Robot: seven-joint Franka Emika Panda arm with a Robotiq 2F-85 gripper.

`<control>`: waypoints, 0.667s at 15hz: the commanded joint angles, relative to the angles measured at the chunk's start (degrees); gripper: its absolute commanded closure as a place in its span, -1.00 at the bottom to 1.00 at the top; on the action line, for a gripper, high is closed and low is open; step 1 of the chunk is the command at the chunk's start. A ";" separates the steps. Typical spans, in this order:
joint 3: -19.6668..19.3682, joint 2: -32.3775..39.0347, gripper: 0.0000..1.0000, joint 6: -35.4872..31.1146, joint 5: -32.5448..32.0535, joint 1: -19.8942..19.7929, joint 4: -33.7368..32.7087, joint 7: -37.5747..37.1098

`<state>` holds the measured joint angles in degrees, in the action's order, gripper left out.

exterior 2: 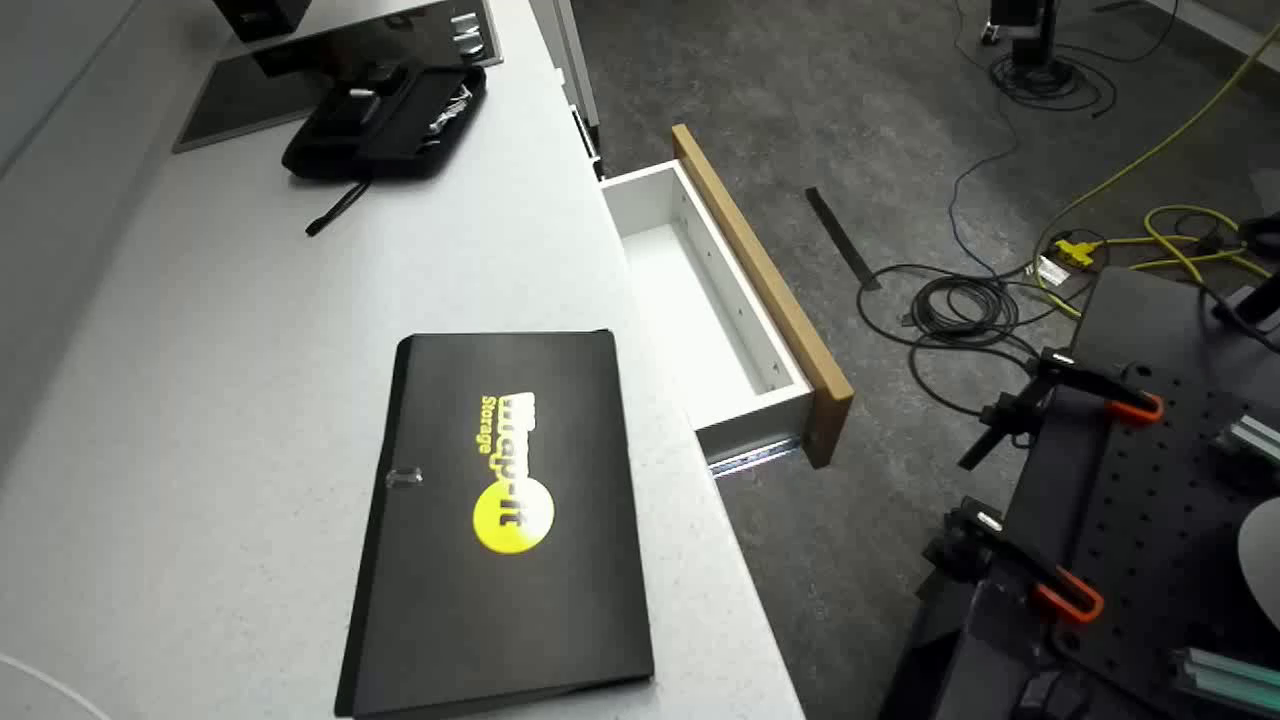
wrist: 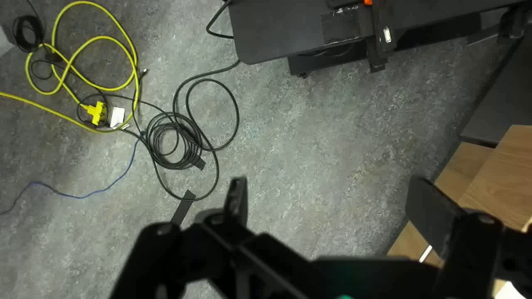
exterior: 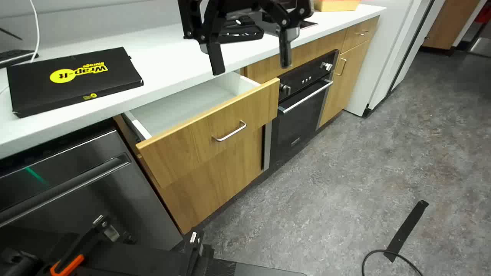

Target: Close the top drawer.

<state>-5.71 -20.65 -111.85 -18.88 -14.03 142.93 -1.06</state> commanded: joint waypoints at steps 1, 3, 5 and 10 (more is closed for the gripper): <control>-0.94 -0.03 -1.00 0.28 -0.29 1.04 -0.12 -0.27; -0.94 -0.03 -1.00 0.28 -0.29 1.04 -0.12 -0.27; -1.11 0.34 -1.00 -0.54 0.00 1.20 -0.24 -0.03; -2.46 12.66 -1.00 -11.33 2.08 1.19 -3.61 -1.52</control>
<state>-6.39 -17.10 -117.28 -18.27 -13.66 142.71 -1.23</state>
